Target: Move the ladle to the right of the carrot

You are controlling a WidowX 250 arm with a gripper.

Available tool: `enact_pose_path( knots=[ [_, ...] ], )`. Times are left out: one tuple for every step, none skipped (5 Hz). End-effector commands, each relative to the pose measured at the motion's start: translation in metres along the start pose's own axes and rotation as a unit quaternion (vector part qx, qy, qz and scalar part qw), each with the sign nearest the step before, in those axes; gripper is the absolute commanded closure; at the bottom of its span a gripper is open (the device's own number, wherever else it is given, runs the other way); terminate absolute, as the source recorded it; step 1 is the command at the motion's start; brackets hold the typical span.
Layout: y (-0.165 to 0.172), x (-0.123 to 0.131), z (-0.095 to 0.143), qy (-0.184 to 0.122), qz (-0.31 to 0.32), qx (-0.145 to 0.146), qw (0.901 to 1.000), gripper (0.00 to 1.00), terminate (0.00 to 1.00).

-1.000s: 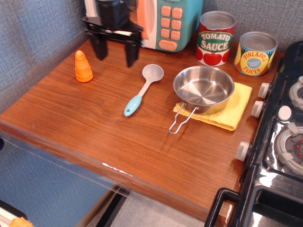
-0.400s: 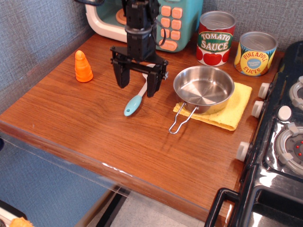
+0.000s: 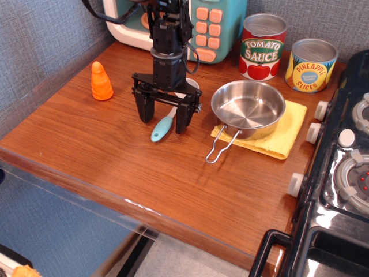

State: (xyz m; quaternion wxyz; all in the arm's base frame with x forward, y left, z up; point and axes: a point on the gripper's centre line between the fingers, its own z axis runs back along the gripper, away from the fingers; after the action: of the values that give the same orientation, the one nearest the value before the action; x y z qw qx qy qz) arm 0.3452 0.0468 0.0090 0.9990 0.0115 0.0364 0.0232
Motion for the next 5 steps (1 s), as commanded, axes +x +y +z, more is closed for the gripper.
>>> enact_pose_path(
  knots=[
    [-0.003,0.001,0.003,-0.008,0.011,0.005,0.9999,1.0,0.0],
    [-0.004,0.001,0.004,-0.009,0.008,0.005,0.9999,1.0,0.0],
    [-0.008,0.0,0.008,-0.019,-0.003,0.001,0.9998,1.0,0.0],
    [-0.013,0.004,0.027,-0.046,-0.02,-0.003,0.9987,1.0,0.0],
    [0.006,0.009,0.058,-0.085,-0.008,-0.004,0.9963,1.0,0.0]
  ],
)
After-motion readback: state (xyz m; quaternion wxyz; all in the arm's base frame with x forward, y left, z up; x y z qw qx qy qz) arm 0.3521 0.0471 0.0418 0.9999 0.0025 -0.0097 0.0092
